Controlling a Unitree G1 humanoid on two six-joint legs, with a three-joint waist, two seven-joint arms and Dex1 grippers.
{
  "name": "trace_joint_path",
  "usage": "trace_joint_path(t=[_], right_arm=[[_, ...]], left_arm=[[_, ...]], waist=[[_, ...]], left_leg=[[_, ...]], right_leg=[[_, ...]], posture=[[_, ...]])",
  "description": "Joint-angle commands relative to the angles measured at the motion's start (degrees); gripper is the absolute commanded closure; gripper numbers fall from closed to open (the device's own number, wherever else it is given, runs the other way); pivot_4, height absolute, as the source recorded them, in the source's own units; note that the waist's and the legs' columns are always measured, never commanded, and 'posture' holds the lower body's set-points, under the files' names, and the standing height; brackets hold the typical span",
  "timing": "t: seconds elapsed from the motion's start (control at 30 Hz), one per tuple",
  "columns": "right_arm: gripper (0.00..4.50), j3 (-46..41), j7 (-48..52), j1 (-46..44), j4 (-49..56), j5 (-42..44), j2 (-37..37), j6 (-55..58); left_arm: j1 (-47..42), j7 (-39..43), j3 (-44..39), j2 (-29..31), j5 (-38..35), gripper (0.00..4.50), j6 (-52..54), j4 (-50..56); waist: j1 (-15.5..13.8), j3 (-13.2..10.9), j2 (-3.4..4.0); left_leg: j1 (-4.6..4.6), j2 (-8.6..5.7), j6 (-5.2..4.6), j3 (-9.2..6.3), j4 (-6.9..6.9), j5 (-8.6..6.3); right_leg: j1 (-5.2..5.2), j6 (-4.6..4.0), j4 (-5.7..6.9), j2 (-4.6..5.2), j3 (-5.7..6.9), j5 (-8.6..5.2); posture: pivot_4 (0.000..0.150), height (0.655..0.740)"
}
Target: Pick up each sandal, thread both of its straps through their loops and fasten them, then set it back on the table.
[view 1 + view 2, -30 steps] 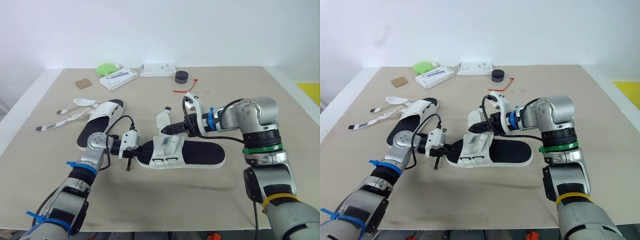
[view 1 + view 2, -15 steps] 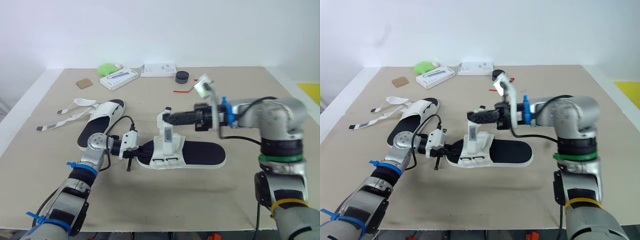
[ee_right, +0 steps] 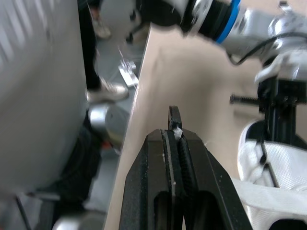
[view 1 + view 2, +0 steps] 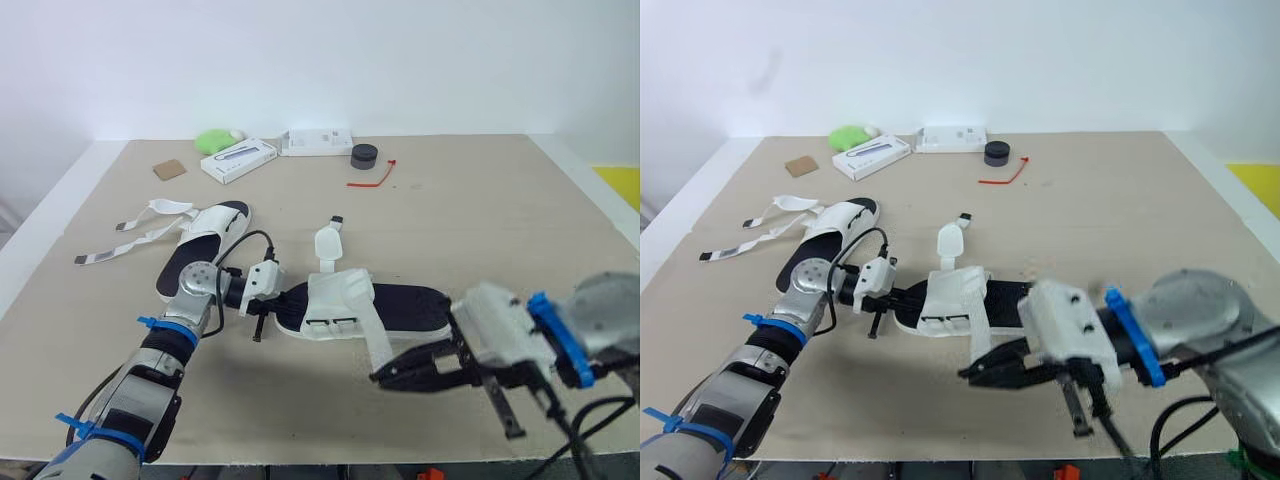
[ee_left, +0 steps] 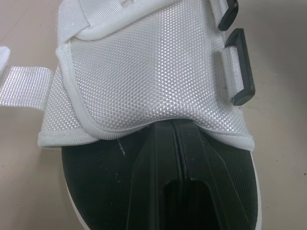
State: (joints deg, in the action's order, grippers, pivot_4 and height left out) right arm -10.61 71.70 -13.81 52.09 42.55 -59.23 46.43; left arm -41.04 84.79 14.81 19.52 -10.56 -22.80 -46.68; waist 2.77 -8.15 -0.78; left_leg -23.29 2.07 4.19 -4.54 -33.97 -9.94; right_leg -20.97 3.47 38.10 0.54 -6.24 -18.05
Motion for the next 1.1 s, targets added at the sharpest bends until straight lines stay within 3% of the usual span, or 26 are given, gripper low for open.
trace_joint_path(t=[0.03, 0.07, 0.17, 0.33, 0.5, 0.63, 0.8, 1.1], right_arm=[[3.72, 4.03, -0.18, 3.63, 3.02, -6.74, -3.62, -6.36], [3.46, 4.3, 0.6, 4.58, 3.41, -6.21, -4.68, -6.62], [2.01, 2.72, 1.74, 7.63, 3.42, -5.37, -7.59, -6.67], [2.01, -7.05, 2.2, 14.58, 1.55, 3.14, -9.49, -0.77], [2.01, -15.42, -2.93, 16.89, -3.4, 22.04, -10.52, 11.09], [2.01, -3.08, -18.75, 12.74, -10.99, 26.31, -8.12, 22.75], [2.01, 6.25, -29.84, 5.96, -17.11, 23.75, -2.27, 29.18], [2.01, 9.11, -36.25, -5.99, -24.59, 28.31, 5.6, 38.77]], left_arm=[[2.77, 0.24, 5.41, 0.83, 8.66, 4.5, 0.93, -8.37], [2.34, 0.31, 5.43, 0.62, 8.76, 4.5, 0.83, -8.82], [1.36, 0.46, 5.38, 0.13, 8.95, 4.5, 0.32, -10.18], [1.08, 0.7, 5.5, -0.05, 8.9, 4.5, -0.09, -10.96], [1.67, 0.94, 5.44, 0.06, 8.67, 4.5, -0.3, -10.81], [2.6, 0.82, 5.19, 0.4, 8.3, 4.5, -0.01, -10.03], [4.07, 1.18, 5.06, 1.17, 8.0, 4.5, 0.3, -8.53], [6.69, 0.87, 4.69, 1.88, 7.21, 4.5, 2.27, -4.45]], waist=[[0.0, 0.0, -0.03], [0.0, 0.0, -0.04], [-0.02, -0.02, -0.07], [-0.14, 0.04, -0.44], [-0.13, 0.04, -0.61], [-0.11, 0.22, -0.89], [-0.09, 0.25, -0.91], [-0.08, 0.39, -0.71]], left_leg=[[0.02, -0.03, 0.01, 0.0, 0.0, 0.0], [0.02, -0.04, 0.03, 0.05, 0.0, -0.01], [0.01, -0.3, 0.07, 0.11, 0.01, -0.04], [-0.01, -0.45, 0.04, 0.3, 0.0, -0.01], [0.03, -0.45, 0.04, 0.3, 0.0, -0.01], [0.06, -0.43, 0.03, 0.29, 0.0, -0.01], [0.03, -0.42, 0.03, 0.34, 0.01, -0.01], [0.01, -0.41, -0.05, 0.34, 0.2, -0.04]], right_leg=[[0.0, 0.0, 0.0, 0.07, 0.01, 0.0], [-0.01, 0.0, -0.01, 0.14, 0.04, 0.0], [-0.01, 0.07, -0.02, 0.48, 0.11, -0.04], [0.04, 0.23, -0.06, 0.76, 0.16, -0.11], [0.13, 0.25, -0.09, 0.77, 0.19, -0.1], [0.13, 0.25, -0.09, 0.77, 0.19, -0.1], [0.1, 0.25, -0.1, 0.8, 0.09, -0.1], [0.06, 0.24, -0.1, 0.68, 0.06, -0.11]], posture=[[0.15, 0.74], [0.15, 0.74], [0.15, 0.74], [0.15, 0.74], [0.15, 0.74], [0.15, 0.74], [0.15, 0.74], [0.15, 0.74]])
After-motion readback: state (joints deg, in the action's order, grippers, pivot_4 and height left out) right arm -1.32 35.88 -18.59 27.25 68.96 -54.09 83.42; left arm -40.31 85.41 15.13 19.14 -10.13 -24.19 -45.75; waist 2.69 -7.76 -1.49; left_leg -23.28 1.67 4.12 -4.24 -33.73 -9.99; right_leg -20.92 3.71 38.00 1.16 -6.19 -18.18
